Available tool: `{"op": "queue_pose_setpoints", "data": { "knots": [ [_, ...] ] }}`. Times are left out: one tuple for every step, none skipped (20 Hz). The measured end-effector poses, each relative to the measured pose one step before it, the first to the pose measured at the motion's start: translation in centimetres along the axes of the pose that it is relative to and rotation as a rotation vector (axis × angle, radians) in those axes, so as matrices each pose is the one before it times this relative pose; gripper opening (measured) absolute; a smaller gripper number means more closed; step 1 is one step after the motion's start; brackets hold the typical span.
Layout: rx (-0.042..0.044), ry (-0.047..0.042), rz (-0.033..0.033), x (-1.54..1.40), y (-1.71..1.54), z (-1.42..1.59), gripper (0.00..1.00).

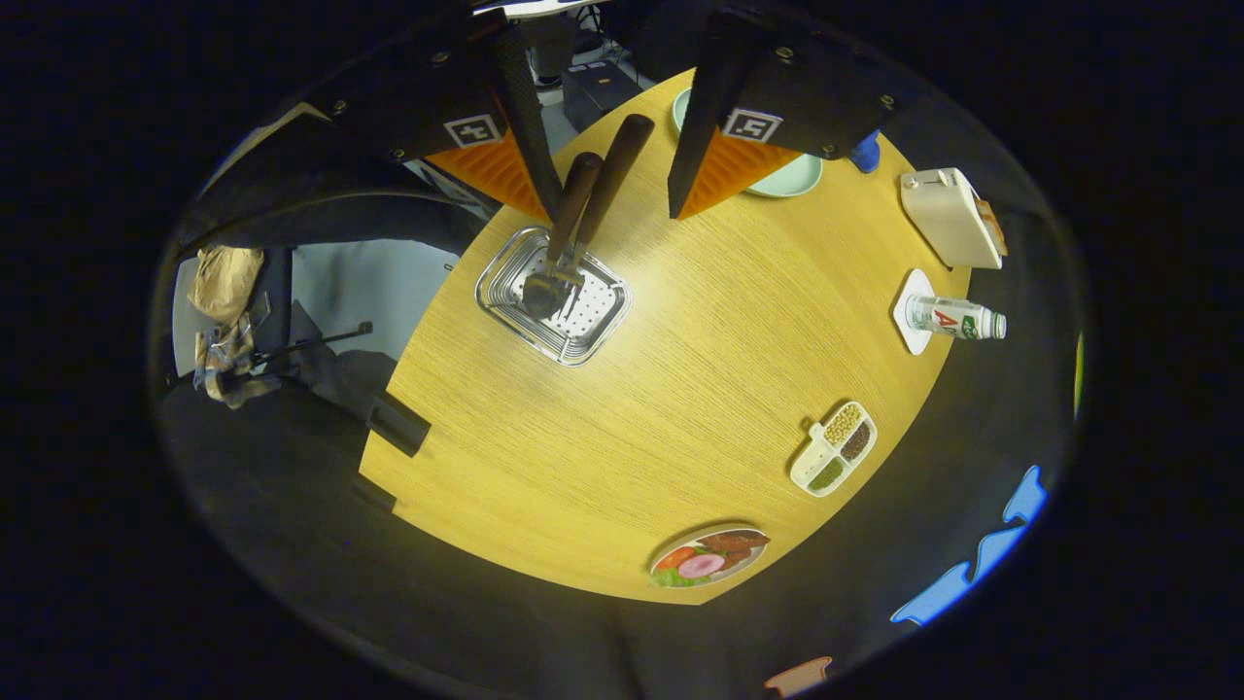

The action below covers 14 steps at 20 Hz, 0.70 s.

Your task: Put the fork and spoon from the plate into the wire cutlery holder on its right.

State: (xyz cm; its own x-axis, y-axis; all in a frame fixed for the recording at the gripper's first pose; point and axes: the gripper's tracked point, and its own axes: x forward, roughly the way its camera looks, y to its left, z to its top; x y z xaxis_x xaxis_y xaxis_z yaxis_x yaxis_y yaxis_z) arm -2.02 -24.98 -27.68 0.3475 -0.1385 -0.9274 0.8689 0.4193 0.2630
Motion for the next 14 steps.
{"op": "queue_pose_setpoints", "data": {
  "knots": [
    [-0.01490,-0.02480,0.00777,-0.292,0.257,0.533,0.68],
    [-0.01509,-0.01881,0.00631,-0.289,0.262,0.365,0.68],
    [-0.01072,-0.02206,0.00420,-0.382,0.225,0.473,0.68],
    [-0.00865,-0.02298,0.00307,-0.313,0.250,0.463,0.68],
    [-0.00596,-0.02144,0.00353,-0.353,0.118,0.449,0.68],
    [-0.00562,-0.02400,0.00593,-0.379,0.221,0.496,0.68],
    [-0.00136,-0.02846,0.00431,-0.423,0.220,0.639,0.68],
    [-0.00126,-0.03081,0.00972,-0.031,0.226,0.337,0.68],
    [-0.00444,-0.03510,0.01779,-0.432,0.348,0.683,0.68],
    [-0.00703,-0.05423,0.01723,-0.394,0.251,1.023,0.68],
    [-0.01011,-0.06131,0.00910,-0.442,0.015,1.194,0.68],
    [-0.01250,-0.06630,0.01041,-0.607,0.009,1.237,0.68],
    [-0.01473,-0.06442,0.00876,-0.698,-0.047,1.216,0.68],
    [-0.01554,-0.06971,0.01239,-0.721,0.057,1.408,0.68]
  ]
}}
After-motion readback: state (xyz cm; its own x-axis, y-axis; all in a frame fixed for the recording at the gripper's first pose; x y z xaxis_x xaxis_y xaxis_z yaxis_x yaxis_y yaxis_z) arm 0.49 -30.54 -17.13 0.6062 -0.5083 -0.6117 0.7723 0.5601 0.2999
